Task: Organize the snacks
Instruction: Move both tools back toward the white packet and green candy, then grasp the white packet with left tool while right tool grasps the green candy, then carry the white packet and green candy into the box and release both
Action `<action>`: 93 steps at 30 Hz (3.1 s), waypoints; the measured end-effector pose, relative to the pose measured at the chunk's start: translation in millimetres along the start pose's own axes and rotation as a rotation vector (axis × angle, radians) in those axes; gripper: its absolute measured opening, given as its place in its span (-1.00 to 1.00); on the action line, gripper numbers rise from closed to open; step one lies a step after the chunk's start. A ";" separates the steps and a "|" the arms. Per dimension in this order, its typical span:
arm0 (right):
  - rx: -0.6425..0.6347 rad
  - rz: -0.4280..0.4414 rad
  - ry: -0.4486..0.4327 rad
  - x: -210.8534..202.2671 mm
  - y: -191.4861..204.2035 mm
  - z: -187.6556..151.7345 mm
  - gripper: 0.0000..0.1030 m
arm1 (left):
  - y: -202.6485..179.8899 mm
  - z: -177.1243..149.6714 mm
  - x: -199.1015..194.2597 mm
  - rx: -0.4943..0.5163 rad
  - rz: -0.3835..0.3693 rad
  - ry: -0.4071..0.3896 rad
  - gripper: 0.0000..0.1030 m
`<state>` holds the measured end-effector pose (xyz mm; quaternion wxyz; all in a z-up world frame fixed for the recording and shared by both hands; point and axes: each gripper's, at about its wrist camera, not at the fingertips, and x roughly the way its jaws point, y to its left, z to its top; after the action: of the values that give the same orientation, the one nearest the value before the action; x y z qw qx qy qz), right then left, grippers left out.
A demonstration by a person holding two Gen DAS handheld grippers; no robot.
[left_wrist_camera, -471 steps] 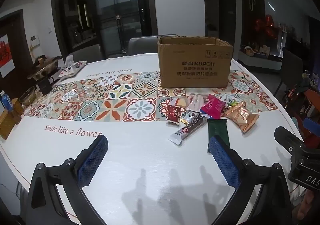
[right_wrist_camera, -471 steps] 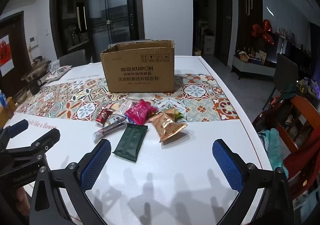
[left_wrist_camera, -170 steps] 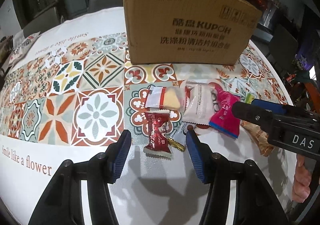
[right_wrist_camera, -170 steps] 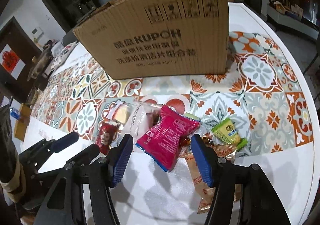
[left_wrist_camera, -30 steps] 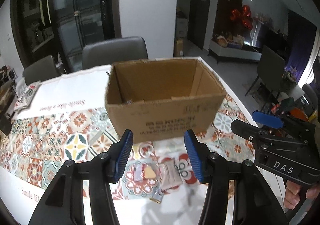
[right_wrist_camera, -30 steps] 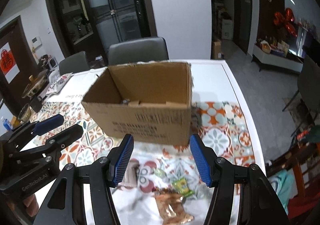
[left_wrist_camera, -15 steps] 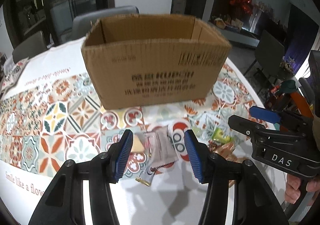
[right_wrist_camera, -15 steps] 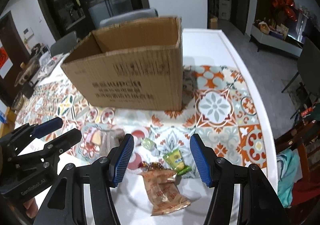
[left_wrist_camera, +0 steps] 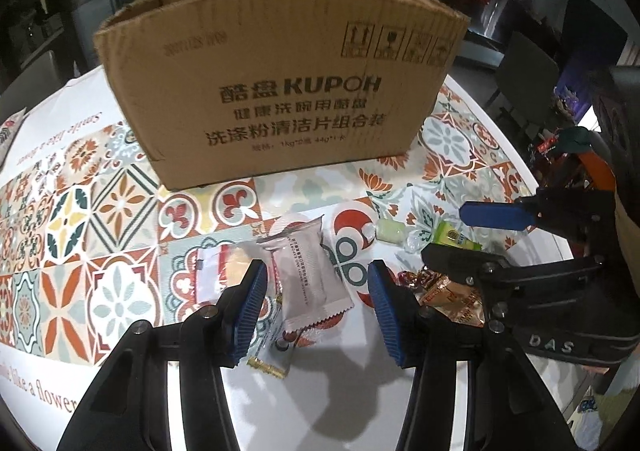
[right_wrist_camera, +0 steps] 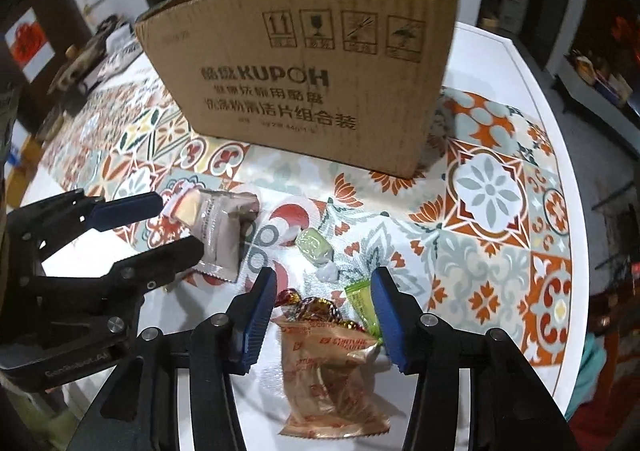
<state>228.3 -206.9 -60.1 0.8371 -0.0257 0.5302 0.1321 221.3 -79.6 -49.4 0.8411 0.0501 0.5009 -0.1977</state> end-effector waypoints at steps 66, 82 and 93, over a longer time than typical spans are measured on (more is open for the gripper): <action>0.016 0.030 -0.199 -59.8 22.3 22.6 -0.51 | 10.2 19.9 -74.1 -0.052 0.021 -0.142 -0.44; 0.009 0.019 -0.347 -122.3 34.7 53.9 -0.51 | 8.1 56.7 -130.8 -0.016 0.039 -0.296 -0.44; -0.011 -0.003 -0.386 -135.1 28.2 91.5 -0.51 | 16.9 97.8 -134.9 0.005 0.083 -0.325 -0.43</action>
<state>247.4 -189.2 103.4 0.9234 -0.0053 0.3588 0.1364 251.6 -53.6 113.2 0.9184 0.0403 0.3552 -0.1695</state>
